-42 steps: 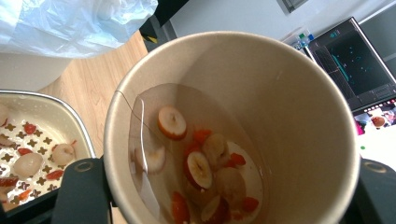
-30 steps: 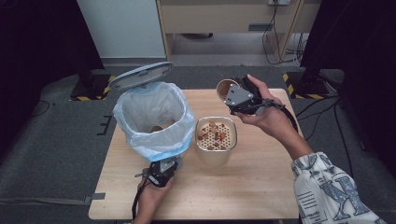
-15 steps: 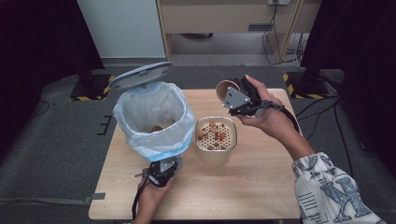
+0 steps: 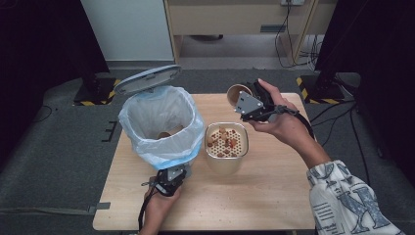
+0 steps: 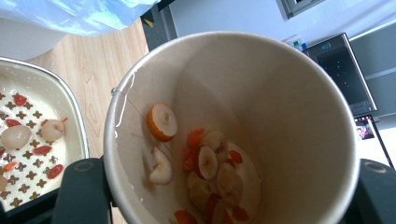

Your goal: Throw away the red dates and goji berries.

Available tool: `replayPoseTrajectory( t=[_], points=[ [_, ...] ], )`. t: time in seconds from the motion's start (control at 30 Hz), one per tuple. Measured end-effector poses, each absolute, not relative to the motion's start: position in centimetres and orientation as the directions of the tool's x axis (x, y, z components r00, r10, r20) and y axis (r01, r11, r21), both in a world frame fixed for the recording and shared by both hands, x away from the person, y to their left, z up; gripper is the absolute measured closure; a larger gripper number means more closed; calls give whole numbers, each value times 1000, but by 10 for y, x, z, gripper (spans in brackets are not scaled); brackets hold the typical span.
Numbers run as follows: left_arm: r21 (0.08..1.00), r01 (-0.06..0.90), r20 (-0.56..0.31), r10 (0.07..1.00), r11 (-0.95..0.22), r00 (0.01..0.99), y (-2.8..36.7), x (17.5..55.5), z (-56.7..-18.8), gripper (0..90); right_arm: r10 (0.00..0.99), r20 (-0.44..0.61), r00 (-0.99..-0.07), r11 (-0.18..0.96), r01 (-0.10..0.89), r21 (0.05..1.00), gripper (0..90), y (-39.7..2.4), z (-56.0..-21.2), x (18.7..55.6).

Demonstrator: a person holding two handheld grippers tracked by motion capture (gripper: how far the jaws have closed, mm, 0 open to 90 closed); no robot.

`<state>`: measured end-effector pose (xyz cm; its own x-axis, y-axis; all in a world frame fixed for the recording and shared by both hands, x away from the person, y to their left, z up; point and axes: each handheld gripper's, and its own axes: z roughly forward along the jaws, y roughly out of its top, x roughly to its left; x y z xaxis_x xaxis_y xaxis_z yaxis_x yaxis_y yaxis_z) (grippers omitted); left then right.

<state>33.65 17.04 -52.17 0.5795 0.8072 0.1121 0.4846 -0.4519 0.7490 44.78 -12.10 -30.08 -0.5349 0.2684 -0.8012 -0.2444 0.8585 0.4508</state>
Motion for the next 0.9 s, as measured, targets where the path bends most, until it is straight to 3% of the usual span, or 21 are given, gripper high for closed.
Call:
replayPoseTrajectory(
  t=[0.9],
  points=[
    [752,488,94,804,-444,587,169,336,-522,892,252,-818,-517,869,-251,427,312,-122,-297,446]
  ],
)
